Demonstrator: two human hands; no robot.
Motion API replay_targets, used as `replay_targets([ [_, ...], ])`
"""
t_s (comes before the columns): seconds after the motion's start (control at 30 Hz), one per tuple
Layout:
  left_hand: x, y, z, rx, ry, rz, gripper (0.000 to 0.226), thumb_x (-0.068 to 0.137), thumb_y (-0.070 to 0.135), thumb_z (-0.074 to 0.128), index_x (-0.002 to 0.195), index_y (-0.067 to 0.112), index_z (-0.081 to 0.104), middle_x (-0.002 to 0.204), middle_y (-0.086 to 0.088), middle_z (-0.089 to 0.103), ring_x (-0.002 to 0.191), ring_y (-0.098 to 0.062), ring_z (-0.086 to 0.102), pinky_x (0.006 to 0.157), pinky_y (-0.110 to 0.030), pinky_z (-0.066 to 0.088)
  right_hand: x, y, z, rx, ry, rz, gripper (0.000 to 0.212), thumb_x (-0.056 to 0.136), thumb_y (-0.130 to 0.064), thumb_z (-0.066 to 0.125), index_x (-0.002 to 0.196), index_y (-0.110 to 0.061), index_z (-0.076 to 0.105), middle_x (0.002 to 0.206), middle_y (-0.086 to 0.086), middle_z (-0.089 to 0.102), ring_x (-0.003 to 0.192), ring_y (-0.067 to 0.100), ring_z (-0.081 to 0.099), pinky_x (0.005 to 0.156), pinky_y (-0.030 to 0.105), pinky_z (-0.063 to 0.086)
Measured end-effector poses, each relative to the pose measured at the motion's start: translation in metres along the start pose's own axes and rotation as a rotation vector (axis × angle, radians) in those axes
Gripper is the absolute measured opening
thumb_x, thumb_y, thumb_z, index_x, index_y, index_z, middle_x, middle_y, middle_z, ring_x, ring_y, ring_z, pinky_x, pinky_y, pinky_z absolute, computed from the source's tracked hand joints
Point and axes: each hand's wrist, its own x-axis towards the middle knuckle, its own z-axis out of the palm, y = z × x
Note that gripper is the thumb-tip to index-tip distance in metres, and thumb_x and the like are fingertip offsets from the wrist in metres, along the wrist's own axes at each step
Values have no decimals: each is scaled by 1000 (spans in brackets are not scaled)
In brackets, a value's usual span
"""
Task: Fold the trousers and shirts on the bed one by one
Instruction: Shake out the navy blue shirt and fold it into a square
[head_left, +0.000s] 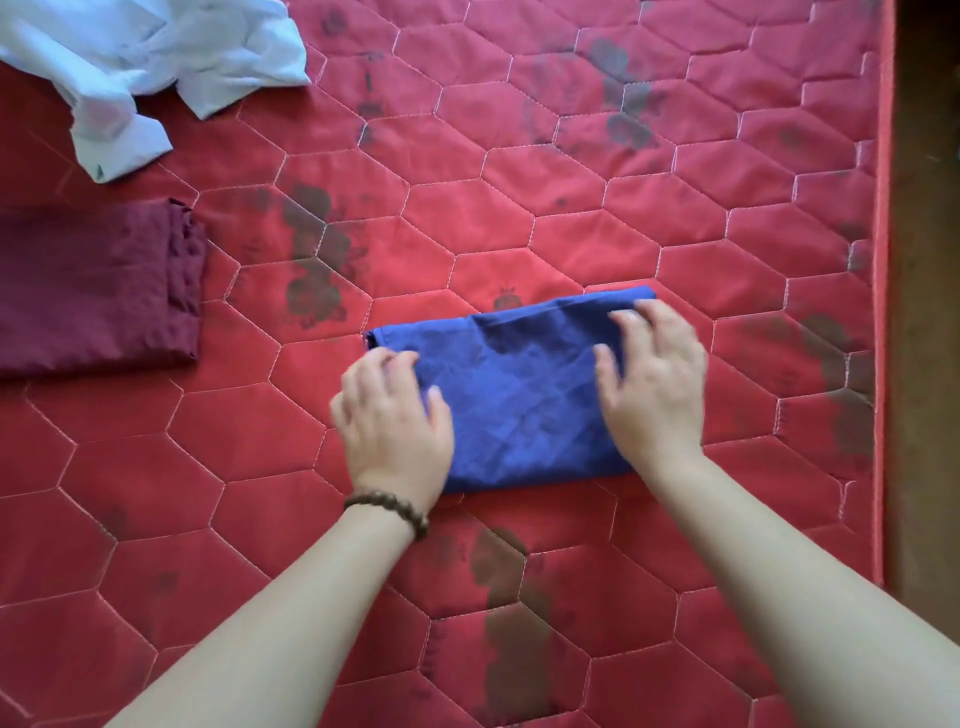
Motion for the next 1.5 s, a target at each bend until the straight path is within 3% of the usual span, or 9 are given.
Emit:
replay_targets([
  [0.17, -5, 10, 39, 279, -418, 375, 66, 95, 46, 38, 152, 21, 18, 160, -8, 8, 148, -30, 2, 118, -51, 5, -8, -24, 39, -223, -418, -457, 54, 97, -39, 45, 147, -20, 38, 158, 4, 24, 146, 28, 16, 114, 64, 5],
  [0.27, -7, -4, 49, 259, -420, 351, 64, 93, 56, 24, 152, 33, 12, 161, -5, 6, 147, -32, 1, 118, -51, 4, -11, -14, 52, -285, -508, -446, 56, 99, -51, 23, 151, -33, 16, 161, 1, 11, 148, 25, 6, 115, 59, -5],
  [0.43, -17, -30, 48, 285, -363, 353, 70, 88, 62, 26, 152, 35, 15, 160, -11, 11, 147, -33, 4, 117, -56, 10, -1, 29, 43, -330, -445, -317, 62, 93, -62, 23, 150, -39, 18, 161, 1, 7, 149, 25, 5, 116, 57, -2],
  [0.67, -15, -35, 38, 142, -396, 296, 61, 92, 57, 25, 149, 39, 14, 161, -7, 6, 148, -23, -1, 118, -52, 2, 2, 49, 40, 32, -510, -126, 54, 96, -55, 24, 146, -43, 9, 159, -9, -5, 147, 18, -12, 119, 49, -3],
  [0.87, -21, -30, 25, -184, -109, -120, 47, 86, 19, 68, 131, 22, 58, 147, -25, 30, 132, -40, 35, 110, -51, 32, -15, 39, 20, 83, -297, 200, 59, 92, -41, 58, 146, -37, 34, 159, 16, 11, 142, 32, 23, 112, 46, 21],
  [0.97, -24, -18, 20, -277, -170, -173, 47, 84, 12, 67, 129, 24, 59, 129, -16, 42, 103, -28, 52, 95, -37, 43, -28, 25, 16, 29, -306, 285, 59, 90, -43, 60, 144, -39, 37, 142, 16, 38, 124, 33, 38, 98, 44, 34],
  [1.07, -19, -15, 16, -346, -263, -265, 46, 84, 16, 66, 127, 29, 59, 105, -3, 45, 69, -12, 49, 77, -20, 37, -31, 18, 12, 109, -409, 402, 61, 91, -46, 55, 145, -48, 27, 113, 3, 35, 92, 27, 52, 75, 34, 41],
  [1.17, -13, -18, 9, -399, -366, -297, 44, 83, 14, 66, 125, 26, 61, 103, -9, 59, 89, -24, 58, 82, -16, 35, -32, 14, 5, 135, -561, 468, 64, 92, -50, 52, 144, -55, 16, 102, 2, 33, 67, 22, 46, 69, 31, 36],
  [1.5, 8, -60, -64, -394, -315, -233, 45, 84, 13, 67, 127, 27, 61, 106, -3, 55, 99, -24, 58, 80, -14, 33, -25, -51, -26, 358, -384, 440, 40, 94, -26, 56, 132, -37, 54, 102, -1, 47, 95, 22, 54, 75, 27, 33],
])
